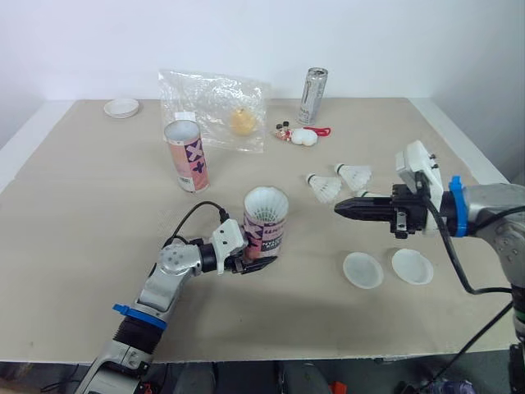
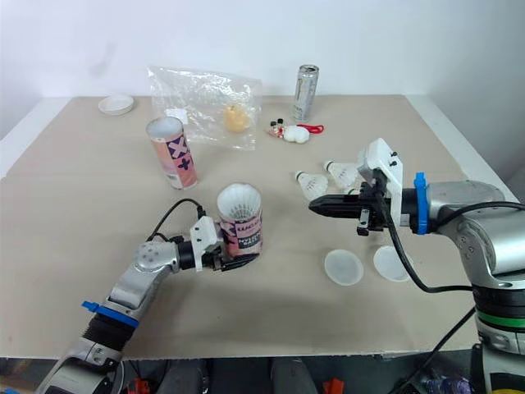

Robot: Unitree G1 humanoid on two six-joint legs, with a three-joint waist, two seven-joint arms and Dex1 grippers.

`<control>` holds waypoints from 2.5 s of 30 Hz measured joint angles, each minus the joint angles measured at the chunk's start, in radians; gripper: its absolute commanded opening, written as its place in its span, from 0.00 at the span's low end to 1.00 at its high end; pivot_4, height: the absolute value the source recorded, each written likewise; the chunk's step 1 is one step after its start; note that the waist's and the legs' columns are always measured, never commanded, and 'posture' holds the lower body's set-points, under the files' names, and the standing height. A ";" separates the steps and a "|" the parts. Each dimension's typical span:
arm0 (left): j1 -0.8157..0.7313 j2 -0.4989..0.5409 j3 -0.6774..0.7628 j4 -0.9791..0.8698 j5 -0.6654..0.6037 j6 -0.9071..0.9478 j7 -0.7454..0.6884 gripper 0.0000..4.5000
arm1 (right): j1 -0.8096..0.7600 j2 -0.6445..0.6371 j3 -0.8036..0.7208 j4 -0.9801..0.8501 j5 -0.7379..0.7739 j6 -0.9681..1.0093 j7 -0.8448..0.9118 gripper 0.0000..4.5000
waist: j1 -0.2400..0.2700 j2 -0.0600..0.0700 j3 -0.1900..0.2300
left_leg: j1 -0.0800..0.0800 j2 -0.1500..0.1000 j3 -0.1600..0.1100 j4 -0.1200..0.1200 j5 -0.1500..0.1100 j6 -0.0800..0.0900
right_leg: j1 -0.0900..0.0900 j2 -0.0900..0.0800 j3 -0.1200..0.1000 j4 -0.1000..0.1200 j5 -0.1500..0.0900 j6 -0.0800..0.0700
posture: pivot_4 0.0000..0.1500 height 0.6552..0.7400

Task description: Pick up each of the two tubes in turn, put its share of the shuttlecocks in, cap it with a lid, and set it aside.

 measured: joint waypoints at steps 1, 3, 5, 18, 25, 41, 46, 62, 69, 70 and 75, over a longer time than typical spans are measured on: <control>-0.008 0.006 -0.008 0.010 0.010 -0.022 -0.004 0.72 | 0.007 -0.032 0.011 0.005 -0.012 0.000 0.010 0.23 | 0.000 0.000 0.000 | 0.000 0.000 0.000 0.000 0.000 0.000 | 0.000 0.000 0.000 0.000 0.000 0.000 | 1.00 1.00; -0.017 0.015 -0.020 0.027 0.017 -0.059 -0.017 0.72 | 0.031 -0.098 0.049 0.021 -0.047 -0.007 0.035 0.44 | 0.000 0.000 0.000 | 0.000 0.000 0.000 0.000 0.000 0.000 | 0.000 0.000 0.000 -0.002 0.000 0.000 | 1.00 1.00; -0.023 0.015 -0.026 0.036 0.018 -0.074 -0.019 0.72 | 0.063 -0.158 0.106 0.033 -0.087 -0.021 0.075 0.65 | 0.000 0.000 0.000 | 0.000 0.000 0.001 -0.001 0.000 0.000 | 0.000 0.000 0.000 -0.003 0.000 0.000 | 1.00 1.00; -0.044 0.008 -0.041 0.065 0.017 -0.090 -0.019 0.72 | -0.015 -0.154 0.333 0.161 -0.286 -0.141 0.146 0.99 | 0.000 0.000 0.000 | 0.000 0.000 0.002 0.000 0.000 0.000 | 0.000 0.000 0.001 -0.004 0.000 0.001 | 1.00 1.00; -0.026 -0.011 -0.022 0.061 -0.026 -0.051 -0.017 0.72 | -0.054 -0.137 0.396 0.239 -0.373 -0.197 0.190 0.99 | 0.001 0.001 0.000 | 0.000 0.000 0.001 -0.001 0.000 0.000 | 0.001 0.000 0.001 -0.005 0.000 0.001 | 1.00 1.00; -0.010 0.013 -0.051 0.025 -0.013 -0.051 -0.021 0.72 | -0.083 -0.072 0.438 0.344 -0.525 -0.342 0.213 0.17 | 0.000 0.002 -0.001 | 0.001 0.000 0.001 -0.004 0.000 -0.001 | 0.002 0.000 0.001 -0.008 0.003 0.005 | 1.00 1.00; -0.011 0.013 -0.052 0.026 -0.012 -0.047 -0.018 0.72 | -0.083 -0.064 0.438 0.346 -0.551 -0.374 0.222 0.01 | 0.000 0.002 -0.002 | 0.001 0.000 0.001 -0.004 0.000 -0.001 | 0.004 0.000 0.001 -0.012 0.004 0.005 | 1.00 1.00; -0.022 0.016 -0.051 0.034 -0.014 -0.037 -0.024 0.72 | -0.029 -0.072 0.407 0.217 -0.526 -0.327 0.240 0.01 | 0.000 0.003 -0.003 | 0.001 0.000 0.001 -0.005 0.000 -0.001 | 0.004 0.000 0.001 -0.013 0.004 0.004 | 1.00 1.00; -0.029 0.016 -0.050 0.044 -0.014 -0.036 -0.039 0.72 | -0.017 -0.094 0.378 0.154 -0.495 -0.288 0.241 0.01 | 0.000 0.003 -0.003 | 0.002 0.000 0.001 -0.005 0.000 -0.001 | 0.004 0.000 0.001 -0.013 0.004 0.003 | 1.00 1.00; -0.030 0.015 -0.050 0.045 -0.014 -0.036 -0.039 0.72 | -0.017 -0.097 0.378 0.148 -0.494 -0.281 0.241 0.01 | 0.000 0.004 -0.004 | 0.002 0.000 0.002 -0.005 0.000 -0.001 | 0.004 0.000 0.001 -0.013 0.004 0.003 | 1.00 1.00; -0.033 0.015 -0.050 0.049 -0.015 -0.035 -0.040 0.72 | -0.017 -0.107 0.378 0.139 -0.493 -0.291 0.235 0.01 | 0.000 0.004 -0.004 | 0.002 0.000 0.002 -0.005 0.000 -0.001 | 0.004 0.000 0.001 -0.013 0.004 0.003 | 1.00 1.00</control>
